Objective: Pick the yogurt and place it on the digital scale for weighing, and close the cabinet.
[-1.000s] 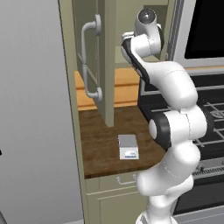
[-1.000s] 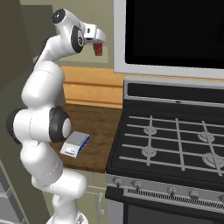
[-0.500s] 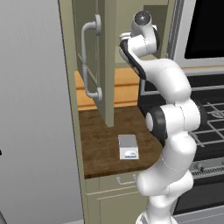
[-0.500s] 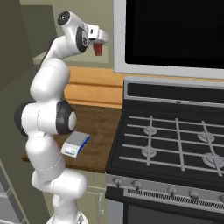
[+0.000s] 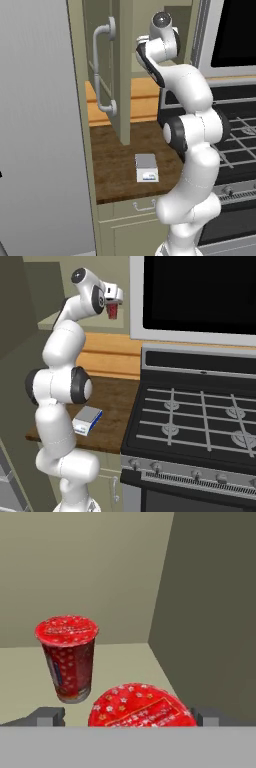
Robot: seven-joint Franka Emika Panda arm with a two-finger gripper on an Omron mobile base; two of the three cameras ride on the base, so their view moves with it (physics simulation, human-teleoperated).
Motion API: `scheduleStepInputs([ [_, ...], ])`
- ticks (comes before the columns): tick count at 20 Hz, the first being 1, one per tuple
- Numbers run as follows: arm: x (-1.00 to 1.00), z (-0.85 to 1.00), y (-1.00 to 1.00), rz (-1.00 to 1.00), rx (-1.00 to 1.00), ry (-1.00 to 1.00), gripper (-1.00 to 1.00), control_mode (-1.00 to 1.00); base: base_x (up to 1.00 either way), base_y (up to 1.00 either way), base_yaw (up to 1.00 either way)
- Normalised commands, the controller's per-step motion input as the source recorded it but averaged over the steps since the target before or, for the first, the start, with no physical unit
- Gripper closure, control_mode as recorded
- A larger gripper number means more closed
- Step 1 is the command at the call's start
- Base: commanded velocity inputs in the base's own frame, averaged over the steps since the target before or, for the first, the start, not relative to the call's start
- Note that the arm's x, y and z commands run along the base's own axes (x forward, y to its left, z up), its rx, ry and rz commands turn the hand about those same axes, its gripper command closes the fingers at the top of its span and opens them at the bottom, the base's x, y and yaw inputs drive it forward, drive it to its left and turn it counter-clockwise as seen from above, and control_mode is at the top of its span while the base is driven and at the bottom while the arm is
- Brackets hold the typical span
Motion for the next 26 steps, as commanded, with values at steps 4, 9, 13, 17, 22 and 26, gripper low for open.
scheduleStepInputs([
  [4, 0.11, -0.10, 0.00, 0.00, 0.00, 0.00, 1.00, -1.00, 0.00, 0.00, 0.00],
  [9, 0.06, -0.14, 0.00, 0.00, 0.00, 0.02, 1.00, -1.00, 0.00, 0.00, 0.00],
  [13, -0.26, -0.14, 0.00, 0.00, 0.00, -0.17, 1.00, -1.00, 0.00, 0.00, 0.00],
  [17, -0.97, 0.00, -0.15, 0.00, 0.06, -0.24, 1.00, -1.00, 0.00, 0.00, 0.00],
  [22, -1.00, 0.00, -0.03, 0.00, 0.14, -0.39, 1.00, -1.00, 0.00, 0.00, 0.00],
  [26, -1.00, 0.01, 0.00, 0.00, 0.11, -0.42, 1.00, -1.00, 0.00, 0.00, 0.00],
])
